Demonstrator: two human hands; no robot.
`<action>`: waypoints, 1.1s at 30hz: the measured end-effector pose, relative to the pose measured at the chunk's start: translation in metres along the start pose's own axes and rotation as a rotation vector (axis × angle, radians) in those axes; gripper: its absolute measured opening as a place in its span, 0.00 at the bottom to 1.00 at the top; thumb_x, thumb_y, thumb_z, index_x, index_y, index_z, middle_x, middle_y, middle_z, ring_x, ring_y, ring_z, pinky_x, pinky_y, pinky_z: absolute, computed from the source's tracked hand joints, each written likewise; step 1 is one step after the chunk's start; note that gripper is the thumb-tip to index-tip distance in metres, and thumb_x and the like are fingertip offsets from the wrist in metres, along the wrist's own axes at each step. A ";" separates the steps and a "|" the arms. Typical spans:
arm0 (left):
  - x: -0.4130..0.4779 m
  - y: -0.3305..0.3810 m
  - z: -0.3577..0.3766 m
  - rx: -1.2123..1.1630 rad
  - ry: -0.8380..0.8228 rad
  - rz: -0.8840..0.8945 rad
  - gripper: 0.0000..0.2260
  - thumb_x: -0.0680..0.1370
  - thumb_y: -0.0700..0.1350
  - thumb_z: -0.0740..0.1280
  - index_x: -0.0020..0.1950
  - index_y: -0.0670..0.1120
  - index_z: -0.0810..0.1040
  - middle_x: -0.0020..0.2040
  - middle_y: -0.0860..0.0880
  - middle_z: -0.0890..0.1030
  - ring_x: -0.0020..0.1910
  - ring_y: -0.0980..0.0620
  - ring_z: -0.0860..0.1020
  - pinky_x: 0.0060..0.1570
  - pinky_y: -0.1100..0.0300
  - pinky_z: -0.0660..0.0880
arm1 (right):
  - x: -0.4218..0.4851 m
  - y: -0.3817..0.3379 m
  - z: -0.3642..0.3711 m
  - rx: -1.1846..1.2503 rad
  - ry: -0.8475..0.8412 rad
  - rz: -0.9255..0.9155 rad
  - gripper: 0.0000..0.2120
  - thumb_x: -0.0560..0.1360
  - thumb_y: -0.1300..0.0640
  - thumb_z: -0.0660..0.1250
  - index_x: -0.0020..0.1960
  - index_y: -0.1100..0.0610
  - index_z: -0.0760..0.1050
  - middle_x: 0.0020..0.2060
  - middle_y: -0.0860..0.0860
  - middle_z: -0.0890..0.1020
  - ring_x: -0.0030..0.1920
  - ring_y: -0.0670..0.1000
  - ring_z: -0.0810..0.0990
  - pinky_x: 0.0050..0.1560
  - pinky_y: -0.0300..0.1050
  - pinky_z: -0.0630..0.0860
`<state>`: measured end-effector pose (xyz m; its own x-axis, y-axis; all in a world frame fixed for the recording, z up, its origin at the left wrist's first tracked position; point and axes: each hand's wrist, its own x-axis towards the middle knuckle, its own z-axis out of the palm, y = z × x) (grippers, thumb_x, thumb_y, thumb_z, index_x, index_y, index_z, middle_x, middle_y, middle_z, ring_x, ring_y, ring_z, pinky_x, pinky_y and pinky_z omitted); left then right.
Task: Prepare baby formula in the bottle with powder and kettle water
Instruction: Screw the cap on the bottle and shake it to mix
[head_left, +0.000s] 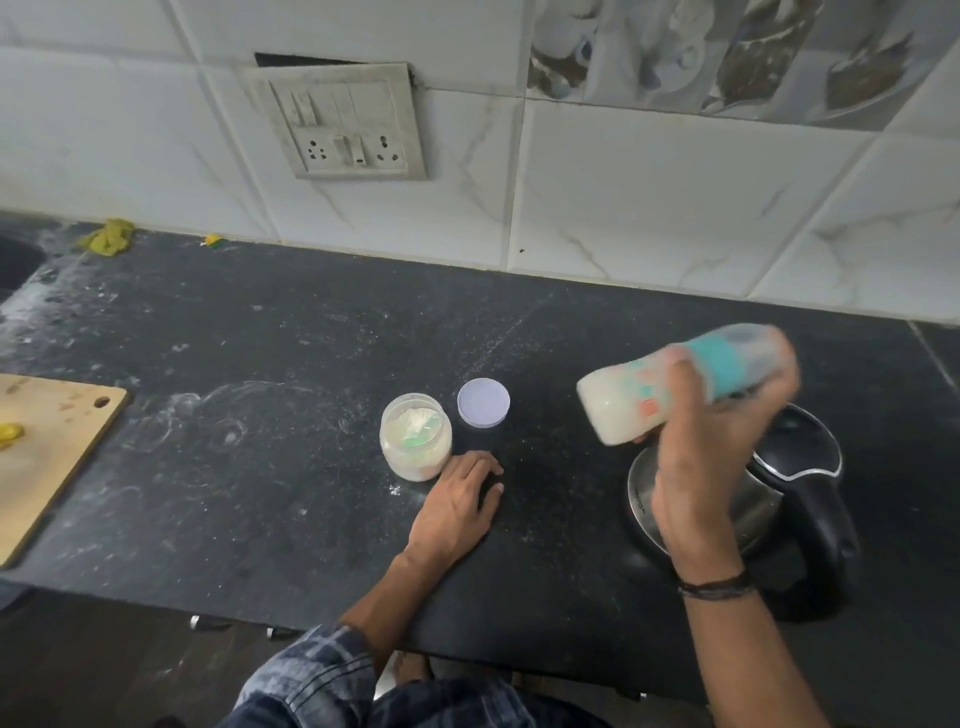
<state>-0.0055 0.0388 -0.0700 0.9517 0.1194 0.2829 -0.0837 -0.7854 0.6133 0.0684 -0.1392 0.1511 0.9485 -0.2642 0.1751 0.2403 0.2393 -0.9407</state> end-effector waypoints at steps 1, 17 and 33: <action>0.000 0.000 0.000 0.001 0.004 0.003 0.06 0.81 0.43 0.67 0.57 0.45 0.77 0.58 0.51 0.78 0.58 0.51 0.75 0.65 0.62 0.67 | 0.000 0.001 0.000 0.026 0.060 0.000 0.33 0.77 0.61 0.72 0.75 0.59 0.57 0.55 0.48 0.75 0.44 0.41 0.83 0.34 0.40 0.79; 0.000 0.000 0.000 0.015 0.023 0.014 0.06 0.81 0.43 0.67 0.57 0.44 0.78 0.57 0.51 0.78 0.58 0.52 0.74 0.64 0.60 0.68 | -0.002 -0.015 0.003 -0.047 -0.136 -0.257 0.35 0.76 0.72 0.71 0.74 0.69 0.52 0.59 0.55 0.71 0.50 0.40 0.79 0.50 0.38 0.79; -0.001 -0.002 0.000 0.020 0.017 0.014 0.06 0.81 0.44 0.67 0.57 0.45 0.77 0.58 0.51 0.77 0.57 0.52 0.74 0.64 0.61 0.68 | -0.002 -0.023 0.009 -0.129 -0.280 -0.291 0.36 0.75 0.68 0.75 0.73 0.58 0.56 0.61 0.50 0.73 0.51 0.47 0.80 0.51 0.45 0.80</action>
<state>-0.0061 0.0400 -0.0716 0.9452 0.1188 0.3041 -0.0909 -0.7988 0.5947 0.0630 -0.1362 0.1749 0.8688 -0.0354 0.4938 0.4951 0.0683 -0.8662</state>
